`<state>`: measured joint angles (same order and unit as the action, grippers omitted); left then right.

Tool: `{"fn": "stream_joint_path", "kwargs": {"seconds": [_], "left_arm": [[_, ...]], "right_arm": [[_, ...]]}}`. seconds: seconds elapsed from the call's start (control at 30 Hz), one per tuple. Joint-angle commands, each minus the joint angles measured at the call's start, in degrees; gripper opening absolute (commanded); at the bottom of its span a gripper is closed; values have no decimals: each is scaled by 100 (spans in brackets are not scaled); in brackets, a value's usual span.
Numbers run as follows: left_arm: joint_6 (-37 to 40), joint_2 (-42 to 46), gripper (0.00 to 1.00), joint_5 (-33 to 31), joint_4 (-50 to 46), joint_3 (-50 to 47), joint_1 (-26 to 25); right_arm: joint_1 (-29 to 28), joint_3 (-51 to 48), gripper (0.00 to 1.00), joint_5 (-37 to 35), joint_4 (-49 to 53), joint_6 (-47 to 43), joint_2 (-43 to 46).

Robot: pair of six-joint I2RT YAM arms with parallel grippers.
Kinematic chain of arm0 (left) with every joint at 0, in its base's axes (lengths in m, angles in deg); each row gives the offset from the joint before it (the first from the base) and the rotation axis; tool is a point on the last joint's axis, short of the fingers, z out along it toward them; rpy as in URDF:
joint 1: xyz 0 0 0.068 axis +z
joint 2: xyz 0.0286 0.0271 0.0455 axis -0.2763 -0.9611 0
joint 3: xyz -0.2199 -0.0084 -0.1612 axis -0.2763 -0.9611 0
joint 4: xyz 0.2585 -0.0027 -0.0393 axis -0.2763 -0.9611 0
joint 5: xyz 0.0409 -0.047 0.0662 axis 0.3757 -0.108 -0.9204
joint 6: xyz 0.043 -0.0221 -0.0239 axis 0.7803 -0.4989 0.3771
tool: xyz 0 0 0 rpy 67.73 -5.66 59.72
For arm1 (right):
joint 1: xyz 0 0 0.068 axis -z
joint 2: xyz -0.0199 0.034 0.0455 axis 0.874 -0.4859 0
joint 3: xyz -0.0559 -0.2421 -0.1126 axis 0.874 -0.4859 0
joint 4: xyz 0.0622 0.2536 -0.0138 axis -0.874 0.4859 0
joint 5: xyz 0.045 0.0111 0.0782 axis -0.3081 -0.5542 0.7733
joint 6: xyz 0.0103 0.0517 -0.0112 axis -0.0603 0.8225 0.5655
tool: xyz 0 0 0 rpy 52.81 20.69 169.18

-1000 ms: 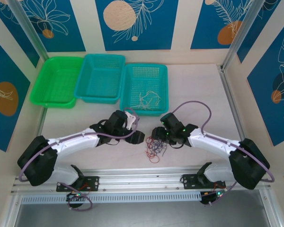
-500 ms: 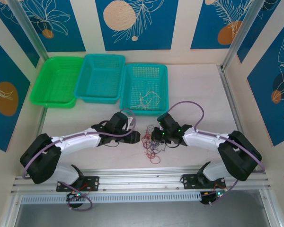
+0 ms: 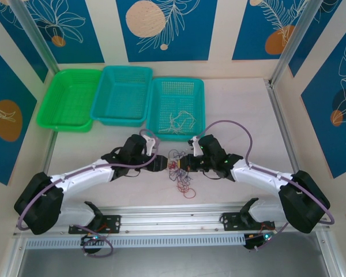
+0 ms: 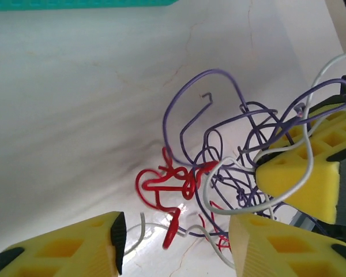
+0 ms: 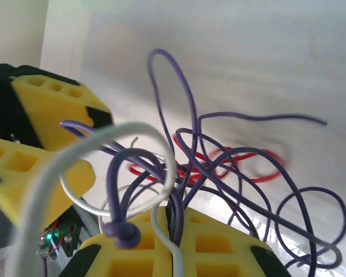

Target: Untangle the cables

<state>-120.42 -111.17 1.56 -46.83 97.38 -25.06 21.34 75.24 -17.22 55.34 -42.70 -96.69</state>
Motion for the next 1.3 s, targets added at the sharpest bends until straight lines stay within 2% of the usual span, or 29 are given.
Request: {"fn": "stream_joint_path", "kwargs": {"seconds": [0.0,0.13,0.27,0.33,0.4,0.5,0.6,0.73,0.83,1.0,1.1,1.17,1.27], "left_arm": [[805,-22,52,293,364,-82,41],[958,-85,55,623,924,-138,33],[1043,-66,53,629,1329,-238,37],[1091,-72,43,667,1385,-247,38],[1110,-51,26,709,1409,-262,41],[1069,21,0,557,1397,-346,36],[960,199,0,134,1126,-398,35],[619,638,0,-574,436,-411,60],[191,1215,0,-918,31,-513,176],[-277,2283,0,-1305,-742,-607,607],[-419,2738,0,-1279,-1031,-632,870],[-401,2851,0,-1030,-927,-651,940],[-393,2710,0,-503,-564,-643,952]], "right_arm": [[22,54,0,334,-82,-129,96],[-43,200,0,403,62,-115,4],[-90,311,0,506,97,-115,-123],[-123,348,0,502,91,-68,-168],[-118,362,1,442,99,-29,-177],[-95,394,14,61,307,79,-216],[6,484,22,-706,956,348,-338],[254,425,21,-1964,1836,720,-529],[530,143,16,-2418,2066,1027,-470],[1131,-409,17,-2545,2088,1366,82],[1187,-444,17,-2465,2130,1156,497],[1000,-323,23,-2196,2018,708,750],[285,18,44,-2226,1799,32,1053]]}}
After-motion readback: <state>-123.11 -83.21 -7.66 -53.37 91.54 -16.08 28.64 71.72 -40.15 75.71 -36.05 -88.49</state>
